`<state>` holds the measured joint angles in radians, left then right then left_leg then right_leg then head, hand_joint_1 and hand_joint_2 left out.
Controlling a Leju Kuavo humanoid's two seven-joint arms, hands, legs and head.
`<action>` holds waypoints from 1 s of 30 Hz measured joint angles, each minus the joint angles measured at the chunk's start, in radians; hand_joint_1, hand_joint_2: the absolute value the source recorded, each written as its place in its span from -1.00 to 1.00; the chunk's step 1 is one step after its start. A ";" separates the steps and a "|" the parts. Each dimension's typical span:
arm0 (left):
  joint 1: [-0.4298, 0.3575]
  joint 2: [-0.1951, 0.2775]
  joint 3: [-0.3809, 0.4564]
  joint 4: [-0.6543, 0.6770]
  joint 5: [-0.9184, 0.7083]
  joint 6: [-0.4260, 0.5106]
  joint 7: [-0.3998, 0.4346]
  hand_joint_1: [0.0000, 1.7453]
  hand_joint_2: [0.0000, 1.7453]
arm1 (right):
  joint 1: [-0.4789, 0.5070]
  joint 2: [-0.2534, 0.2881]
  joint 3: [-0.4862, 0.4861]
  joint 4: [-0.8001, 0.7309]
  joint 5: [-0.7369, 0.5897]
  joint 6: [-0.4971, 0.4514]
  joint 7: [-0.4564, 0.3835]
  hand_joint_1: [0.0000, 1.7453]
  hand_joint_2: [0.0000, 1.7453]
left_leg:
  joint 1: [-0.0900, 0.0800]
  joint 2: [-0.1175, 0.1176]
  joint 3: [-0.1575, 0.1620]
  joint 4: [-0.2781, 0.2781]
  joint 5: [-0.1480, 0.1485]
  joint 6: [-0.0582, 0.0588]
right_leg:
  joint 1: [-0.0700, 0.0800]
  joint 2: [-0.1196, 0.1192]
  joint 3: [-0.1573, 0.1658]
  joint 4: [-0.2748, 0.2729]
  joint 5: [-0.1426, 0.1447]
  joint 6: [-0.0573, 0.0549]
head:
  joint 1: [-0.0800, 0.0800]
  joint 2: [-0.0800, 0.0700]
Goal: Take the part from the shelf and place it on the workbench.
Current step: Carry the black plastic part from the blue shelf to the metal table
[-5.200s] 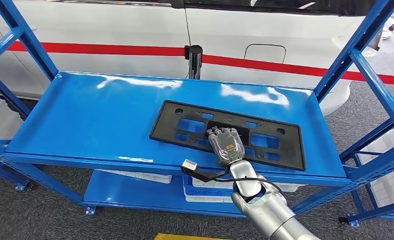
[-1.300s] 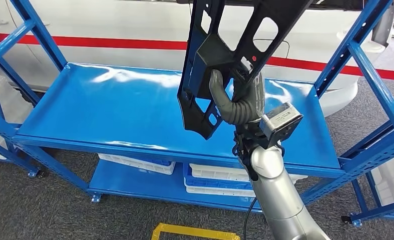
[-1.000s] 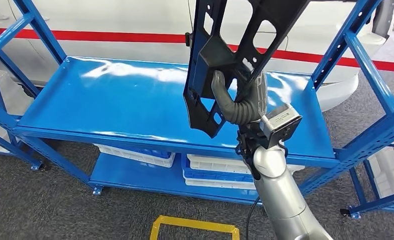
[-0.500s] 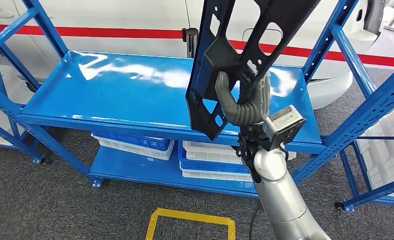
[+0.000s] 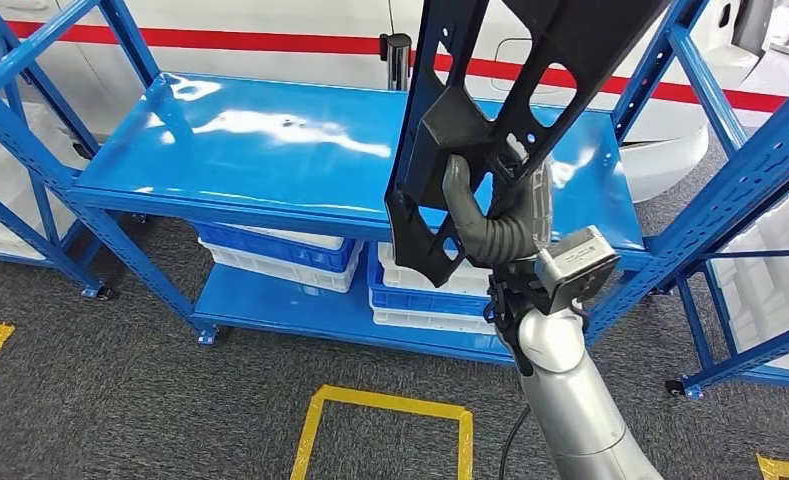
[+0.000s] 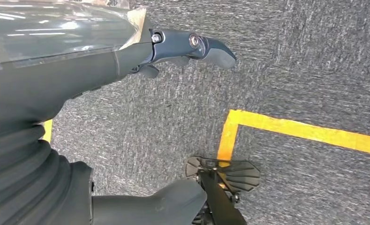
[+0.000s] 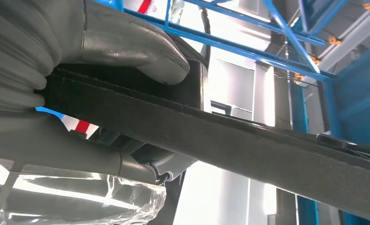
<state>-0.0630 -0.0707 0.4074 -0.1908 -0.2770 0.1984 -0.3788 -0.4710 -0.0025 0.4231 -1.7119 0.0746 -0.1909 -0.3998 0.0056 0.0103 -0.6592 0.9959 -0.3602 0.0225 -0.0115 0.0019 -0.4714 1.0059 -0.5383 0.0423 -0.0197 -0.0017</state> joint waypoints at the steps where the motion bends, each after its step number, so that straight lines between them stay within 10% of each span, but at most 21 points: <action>1: 0.000 0.000 0.000 0.000 0.000 0.000 0.000 -1.00 1.00 | 0.000 0.000 0.000 -0.002 0.001 -0.001 0.000 1.00 1.00 | -0.001 -0.001 -0.003 0.000 0.008 -0.006 | 0.005 0.001 0.011 -0.025 -0.008 -0.007 | 0.000 0.000; 4: 0.004 0.001 0.000 0.000 0.000 0.000 0.001 -1.00 1.00 | 0.001 0.001 0.001 -0.004 0.001 -0.004 0.000 1.00 1.00 | 0.005 -0.003 -0.017 0.012 -0.007 -0.023 | -0.003 -0.001 -0.010 -0.026 0.011 -0.037 | -0.001 0.000; 7: 0.007 0.001 0.000 0.000 -0.001 0.000 0.001 -1.00 1.00 | 0.001 0.002 0.001 -0.005 0.002 -0.004 0.003 1.00 1.00 | 0.012 -0.009 -0.066 0.167 -0.159 -0.039 | -0.006 -0.004 -0.040 -0.025 0.048 -0.063 | -0.005 0.000; 9: 0.007 0.001 0.000 0.000 -0.002 0.000 0.001 -1.00 1.00 | 0.002 0.002 0.001 -0.005 0.006 -0.005 0.007 1.00 1.00 | 0.014 -0.010 -0.085 0.291 -0.209 -0.046 | -0.002 -0.004 -0.067 -0.023 0.070 -0.064 | -0.005 0.000; 11: 0.007 0.001 0.000 0.000 -0.005 0.000 0.001 -1.00 1.00 | 0.003 0.002 0.002 -0.006 0.010 -0.005 0.012 1.00 1.00 | 0.016 -0.010 -0.047 0.300 -0.175 -0.046 | 0.000 -0.004 -0.094 -0.019 0.088 -0.060 | -0.006 0.000; 16: 0.000 0.001 0.000 0.000 -0.008 0.003 0.001 -1.00 1.00 | 0.002 0.002 0.003 -0.023 0.016 -0.006 0.021 1.00 1.00 | 0.008 -0.016 0.174 0.006 -0.155 -0.020 | 0.006 -0.007 -0.130 -0.011 0.125 -0.035 | -0.005 0.000; 19: 0.000 -0.001 0.000 0.000 -0.008 0.005 0.001 -1.00 1.00 | 0.006 0.000 0.004 -0.026 0.020 -0.006 0.023 1.00 1.00 | 0.005 -0.009 0.161 -0.016 -0.136 0.006 | 0.006 -0.008 -0.147 0.001 0.125 -0.019 | -0.005 0.000; 23: -0.001 -0.003 0.000 0.000 -0.010 0.005 0.002 -1.00 1.00 | 0.015 -0.002 0.003 -0.029 0.041 -0.009 0.024 1.00 1.00 | 0.005 -0.001 0.105 -0.022 -0.083 0.030 | 0.003 -0.005 -0.216 0.198 -0.028 -0.033 | 0.002 0.000; 25: -0.001 -0.004 0.000 0.000 -0.015 0.003 0.002 -1.00 1.00 | 0.022 -0.005 0.003 -0.030 0.052 -0.010 0.024 1.00 1.00 | 0.004 0.001 0.070 -0.020 -0.058 0.028 | 0.000 -0.005 -0.222 0.289 -0.048 -0.019 | 0.004 0.000; 28: -0.001 -0.005 0.000 0.000 -0.019 0.001 0.001 -1.00 1.00 | 0.024 -0.008 0.003 -0.032 0.068 -0.010 0.023 1.00 1.00 | 0.005 0.004 0.018 -0.010 -0.022 0.016 | -0.008 -0.005 -0.109 0.183 0.009 0.013 | 0.005 0.000; 30: -0.001 -0.005 0.000 0.000 -0.019 0.000 0.000 -1.00 1.00 | 0.023 -0.008 0.004 -0.038 0.074 -0.010 0.023 1.00 1.00 | 0.003 0.003 -0.008 0.003 -0.002 0.004 | -0.006 -0.003 -0.006 0.033 -0.002 0.010 | 0.006 0.000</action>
<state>-0.0640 -0.0758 0.4074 -0.1911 -0.2964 0.1983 -0.3786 -0.4478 -0.0102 0.4269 -1.7498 0.1484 -0.2007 -0.3771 0.0083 0.0132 -0.6670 0.9987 -0.3623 0.0265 -0.0177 -0.0012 -0.4772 1.0389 -0.5399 0.0519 -0.0140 -0.0014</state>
